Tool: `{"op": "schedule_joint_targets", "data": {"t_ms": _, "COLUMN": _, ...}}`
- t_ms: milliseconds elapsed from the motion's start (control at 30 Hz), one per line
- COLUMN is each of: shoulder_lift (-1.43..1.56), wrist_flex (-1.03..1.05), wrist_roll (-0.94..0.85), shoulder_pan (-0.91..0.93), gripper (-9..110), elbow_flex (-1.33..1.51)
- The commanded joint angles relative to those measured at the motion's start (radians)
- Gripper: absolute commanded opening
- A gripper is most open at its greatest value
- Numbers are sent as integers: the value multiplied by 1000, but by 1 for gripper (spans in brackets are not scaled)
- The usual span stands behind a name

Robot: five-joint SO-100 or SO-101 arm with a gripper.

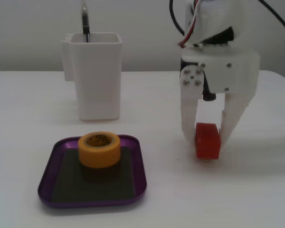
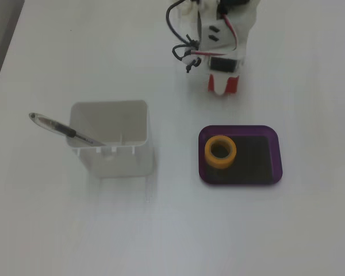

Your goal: Pick up the red cube and place it in the box.

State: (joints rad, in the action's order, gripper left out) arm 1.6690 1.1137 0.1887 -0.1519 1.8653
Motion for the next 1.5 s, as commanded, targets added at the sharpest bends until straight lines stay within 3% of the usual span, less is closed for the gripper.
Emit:
{"op": "schedule_joint_targets", "data": {"t_ms": 0, "shoulder_lift": 184, "wrist_flex": -3, "wrist_roll": -84, "shoulder_pan": -87, "gripper": -1, "elbow_flex": -18}}
{"op": "schedule_joint_targets", "data": {"t_ms": 233, "shoulder_lift": 227, "wrist_flex": -126, "wrist_roll": -196, "shoulder_pan": -267, "gripper": -1, "elbow_flex": -115}}
{"op": "schedule_joint_targets", "data": {"t_ms": 433, "shoulder_lift": -40, "wrist_flex": -224, "wrist_roll": -210, "shoulder_pan": -255, "gripper": -1, "elbow_flex": -285}}
{"op": "schedule_joint_targets", "data": {"t_ms": 833, "shoulder_lift": -549, "wrist_flex": -216, "wrist_roll": -199, "shoulder_pan": -117, "gripper": -1, "elbow_flex": -799}}
{"op": "schedule_joint_targets", "data": {"t_ms": 1467, "shoulder_lift": -614, "wrist_flex": -129, "wrist_roll": -210, "shoulder_pan": -34, "gripper": -1, "elbow_flex": -834}}
